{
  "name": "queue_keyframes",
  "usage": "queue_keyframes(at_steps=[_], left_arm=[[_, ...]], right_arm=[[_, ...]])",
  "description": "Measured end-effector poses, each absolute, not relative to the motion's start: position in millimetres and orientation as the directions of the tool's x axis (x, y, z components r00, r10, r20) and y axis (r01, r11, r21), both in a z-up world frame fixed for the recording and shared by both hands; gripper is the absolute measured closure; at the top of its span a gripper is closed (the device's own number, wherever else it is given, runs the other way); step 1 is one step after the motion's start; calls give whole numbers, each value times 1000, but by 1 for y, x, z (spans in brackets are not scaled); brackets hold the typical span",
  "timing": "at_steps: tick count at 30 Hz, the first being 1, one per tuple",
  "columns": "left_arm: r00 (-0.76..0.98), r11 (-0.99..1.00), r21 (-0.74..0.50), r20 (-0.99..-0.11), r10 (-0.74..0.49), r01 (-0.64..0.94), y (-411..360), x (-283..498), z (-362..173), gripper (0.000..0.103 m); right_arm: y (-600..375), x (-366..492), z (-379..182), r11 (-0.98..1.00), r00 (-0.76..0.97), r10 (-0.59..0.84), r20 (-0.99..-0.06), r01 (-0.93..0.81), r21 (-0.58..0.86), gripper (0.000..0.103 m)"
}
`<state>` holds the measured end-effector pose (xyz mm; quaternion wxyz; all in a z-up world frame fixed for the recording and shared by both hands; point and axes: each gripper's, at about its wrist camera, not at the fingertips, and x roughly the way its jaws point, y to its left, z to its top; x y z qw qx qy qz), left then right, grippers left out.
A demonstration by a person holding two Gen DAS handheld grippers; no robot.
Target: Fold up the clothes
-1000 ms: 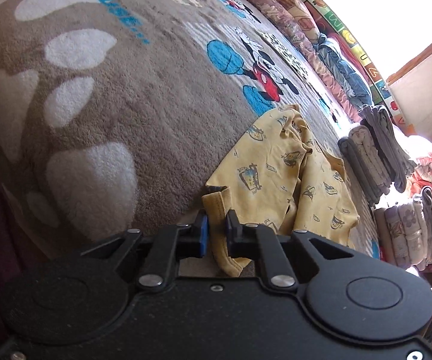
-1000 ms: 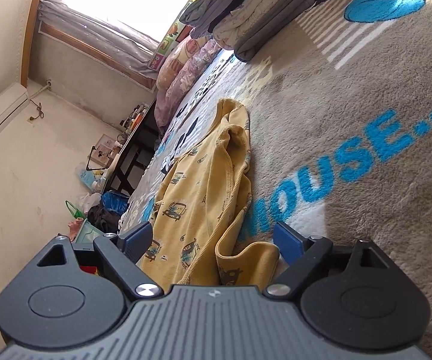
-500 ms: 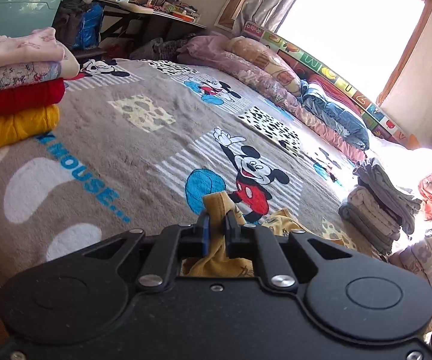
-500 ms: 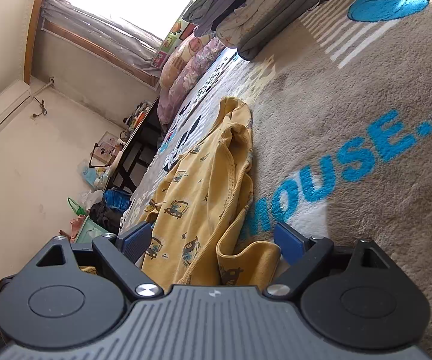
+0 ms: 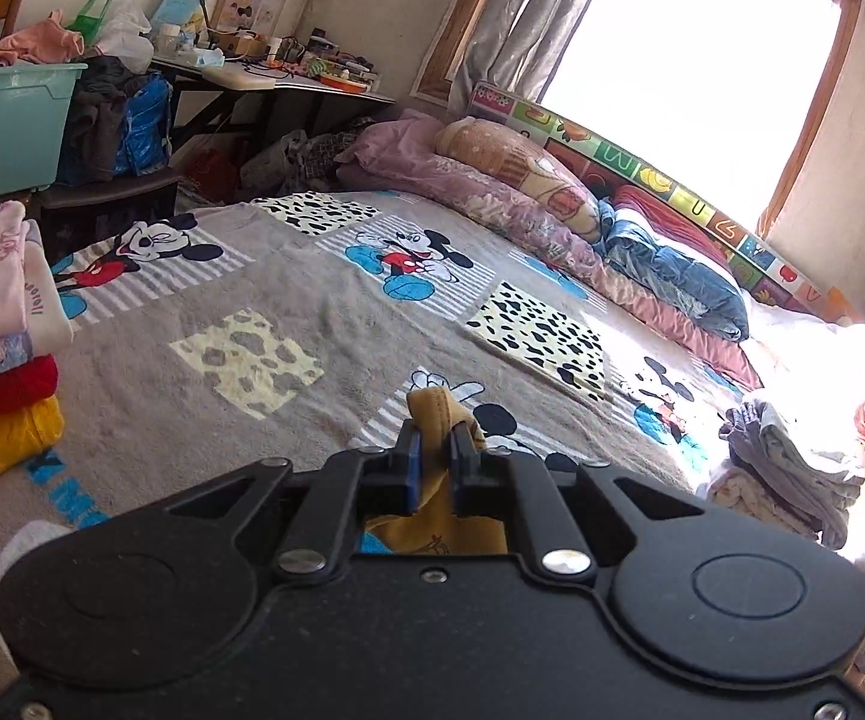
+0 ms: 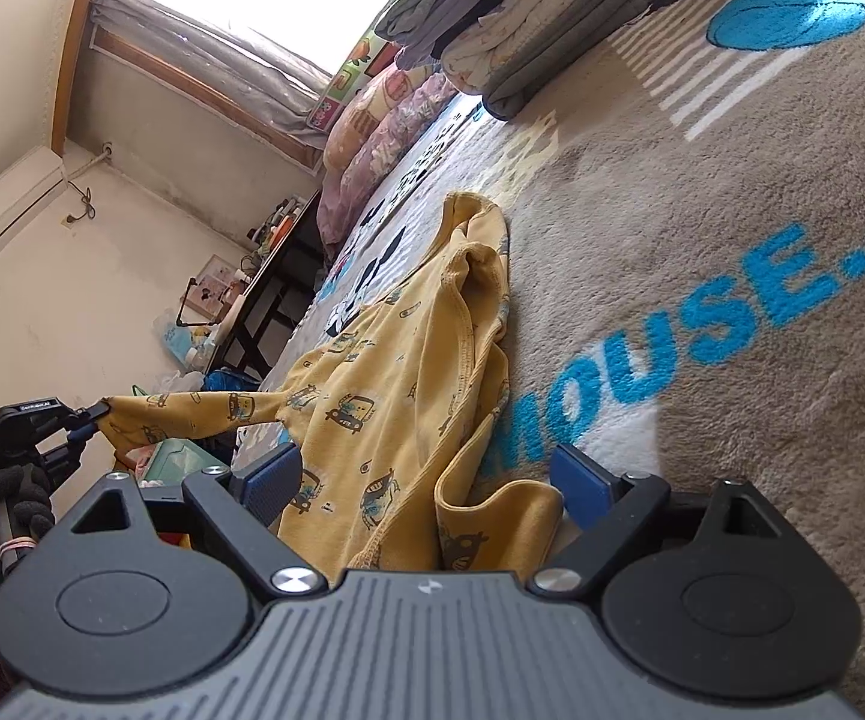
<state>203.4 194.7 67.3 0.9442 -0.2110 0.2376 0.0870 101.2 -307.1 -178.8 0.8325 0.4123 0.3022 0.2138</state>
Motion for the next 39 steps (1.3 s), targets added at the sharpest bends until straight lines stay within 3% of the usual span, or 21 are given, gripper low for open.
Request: queue_keyframes(at_steps=[7,16,22,23,26,28,30,32,34,36,39], left_arm=[[837,916,-271,-536,111,-295,210,225,56,96],[660,853,-214,-728,185,-476,267,229,-46,96],[571,829,-140,-786,239,-541,285,231,-94,94],[556,826,-120,-791,256,-551,287,232,-99,88],[536,813,-88,-791,295,-576,287,229,-99,56],[556,812,-80,-767,320,-578,282,221,-90,55],[610,825,-107,-727,316,-554,269,208,-75,47],[670,839,-163,-687,280,-518,251,193,-58,43],[718,850,-224,-657,230,-477,230,179,-47,36],[755,860,-279,-633,169,-427,207,165,-41,27],[784,861,-357,-616,75,-363,177,148,-40,25]], right_arm=[[-302,101,-176,596,722,603,-338,-126,793,11],[-299,102,-174,614,724,598,-343,-139,777,10],[-293,103,-173,647,731,583,-354,-154,747,9],[-291,103,-172,654,732,581,-357,-159,739,9],[-289,104,-172,665,737,574,-358,-164,728,8],[-293,104,-172,652,743,572,-347,-155,742,10],[-300,102,-174,634,755,562,-338,-131,762,18],[-311,100,-178,606,771,543,-332,-87,791,38],[-320,97,-180,593,782,524,-336,-52,803,48],[-323,95,-178,600,788,515,-338,-49,799,48],[-320,90,-171,621,786,514,-344,-65,781,46]])
